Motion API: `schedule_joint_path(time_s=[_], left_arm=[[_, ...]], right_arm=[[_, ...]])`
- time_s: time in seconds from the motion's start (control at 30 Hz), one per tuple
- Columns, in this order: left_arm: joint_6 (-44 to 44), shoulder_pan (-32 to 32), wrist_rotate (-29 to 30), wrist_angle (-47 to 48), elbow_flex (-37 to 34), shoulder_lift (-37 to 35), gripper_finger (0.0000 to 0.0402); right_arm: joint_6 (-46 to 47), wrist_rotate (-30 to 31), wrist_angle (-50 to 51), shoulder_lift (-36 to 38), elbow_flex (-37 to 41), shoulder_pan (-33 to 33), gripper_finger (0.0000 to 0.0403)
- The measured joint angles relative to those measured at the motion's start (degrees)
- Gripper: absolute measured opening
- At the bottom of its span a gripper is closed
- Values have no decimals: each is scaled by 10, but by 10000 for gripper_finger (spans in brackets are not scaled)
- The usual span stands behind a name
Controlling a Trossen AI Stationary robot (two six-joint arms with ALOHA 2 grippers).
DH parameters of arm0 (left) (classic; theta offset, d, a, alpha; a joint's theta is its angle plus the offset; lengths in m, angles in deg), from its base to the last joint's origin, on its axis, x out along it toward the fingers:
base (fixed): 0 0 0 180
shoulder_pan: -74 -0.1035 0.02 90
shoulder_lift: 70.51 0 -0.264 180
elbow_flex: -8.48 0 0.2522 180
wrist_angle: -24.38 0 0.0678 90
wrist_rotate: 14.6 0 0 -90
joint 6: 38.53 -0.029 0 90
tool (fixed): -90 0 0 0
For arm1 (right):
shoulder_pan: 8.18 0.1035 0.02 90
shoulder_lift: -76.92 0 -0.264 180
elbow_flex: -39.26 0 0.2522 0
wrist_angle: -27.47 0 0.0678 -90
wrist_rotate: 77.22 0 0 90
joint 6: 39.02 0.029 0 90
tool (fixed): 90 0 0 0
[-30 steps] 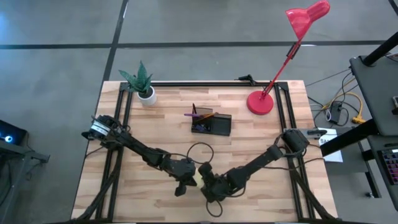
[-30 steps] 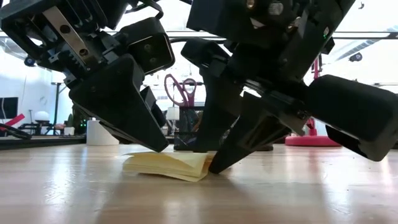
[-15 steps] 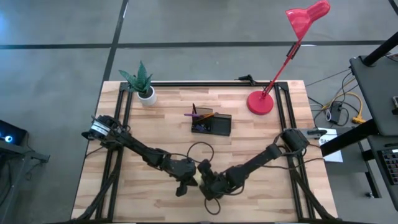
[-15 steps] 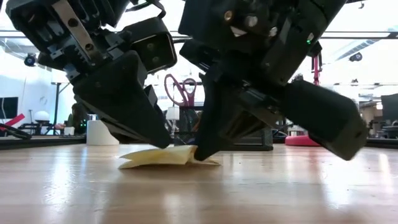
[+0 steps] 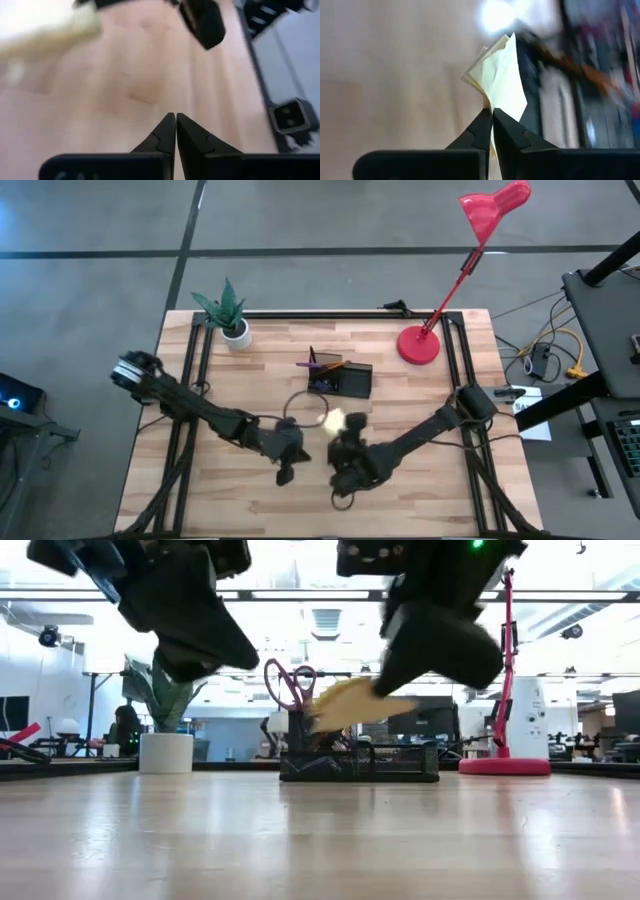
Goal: Pick and place office supplies into organizer
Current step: Put the yellow sticky note pad into the black desk organizer
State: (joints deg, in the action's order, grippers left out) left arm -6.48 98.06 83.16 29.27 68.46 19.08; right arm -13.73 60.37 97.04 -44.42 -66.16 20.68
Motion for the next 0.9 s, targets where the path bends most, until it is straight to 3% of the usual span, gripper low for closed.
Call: schedule_joint_path(time_s=[0.2,0.3,0.63,0.9], left_arm=[[6,4,80,100,-17,-92,0],[10,6,93,132,-20,-121,0],[84,20,96,150,-62,-150,0],[139,53,115,148,-98,-159,0]], right_arm=[[407,-5,302,0,-53,-3,8],[499,-22,340,7,-61,-11,8],[174,-79,116,107,20,-83,8],[75,-116,62,207,142,-156,8]])
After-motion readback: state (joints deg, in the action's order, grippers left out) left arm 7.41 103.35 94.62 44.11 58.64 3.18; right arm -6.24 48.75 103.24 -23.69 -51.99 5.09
